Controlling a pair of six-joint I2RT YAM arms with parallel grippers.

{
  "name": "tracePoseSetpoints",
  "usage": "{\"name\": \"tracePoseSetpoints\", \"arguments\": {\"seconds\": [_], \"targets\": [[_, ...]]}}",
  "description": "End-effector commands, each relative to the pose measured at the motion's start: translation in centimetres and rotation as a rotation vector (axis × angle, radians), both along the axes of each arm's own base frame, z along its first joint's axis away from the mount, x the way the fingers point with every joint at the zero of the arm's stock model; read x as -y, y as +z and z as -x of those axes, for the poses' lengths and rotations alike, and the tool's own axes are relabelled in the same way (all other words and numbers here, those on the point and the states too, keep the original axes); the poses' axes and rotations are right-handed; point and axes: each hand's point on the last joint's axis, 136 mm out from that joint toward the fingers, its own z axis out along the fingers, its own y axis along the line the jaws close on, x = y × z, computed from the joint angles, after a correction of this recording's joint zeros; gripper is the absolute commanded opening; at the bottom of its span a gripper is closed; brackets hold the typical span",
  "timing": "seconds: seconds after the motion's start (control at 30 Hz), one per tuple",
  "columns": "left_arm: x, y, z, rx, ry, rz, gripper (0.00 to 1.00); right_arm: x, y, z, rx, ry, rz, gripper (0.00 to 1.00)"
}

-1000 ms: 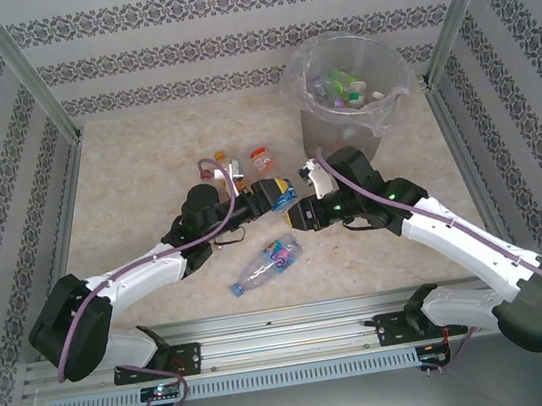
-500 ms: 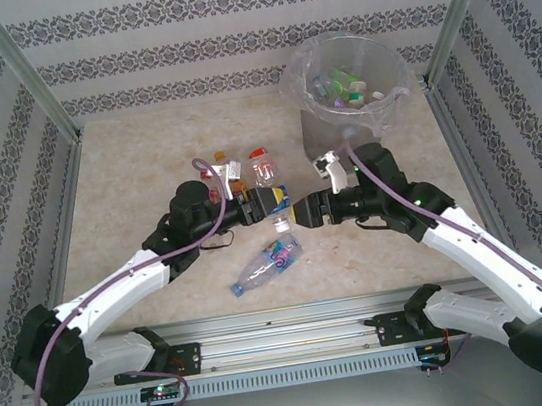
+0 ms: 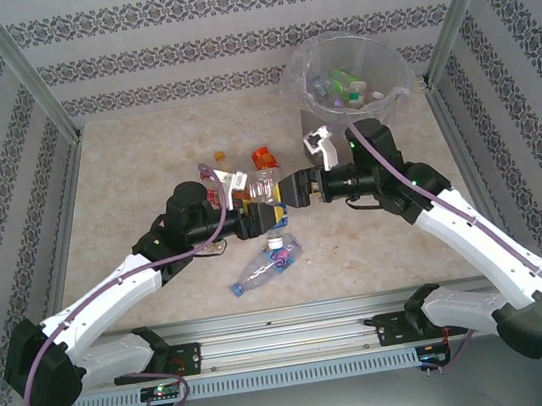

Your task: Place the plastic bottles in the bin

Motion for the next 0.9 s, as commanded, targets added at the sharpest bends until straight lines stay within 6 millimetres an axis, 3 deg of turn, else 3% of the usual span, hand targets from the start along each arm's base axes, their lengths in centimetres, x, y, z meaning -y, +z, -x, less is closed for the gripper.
{"name": "tracePoseSetpoints", "arguments": {"seconds": [0.0,0.53,0.87], "targets": [[0.6,1.9,1.3,0.054,-0.062,0.014,0.60,-0.7,1.3,-0.2,0.041,0.023,-0.015,0.98],[1.7,1.8,1.6,0.051,-0.077,-0.003,0.61,-1.8,-0.2,-1.0,0.020,0.031,0.014,0.95],[2.4,1.4,2.0,0.048,-0.095,-0.011,0.62,-2.1,-0.6,-1.8,0.026,0.013,0.029,0.74]]}}
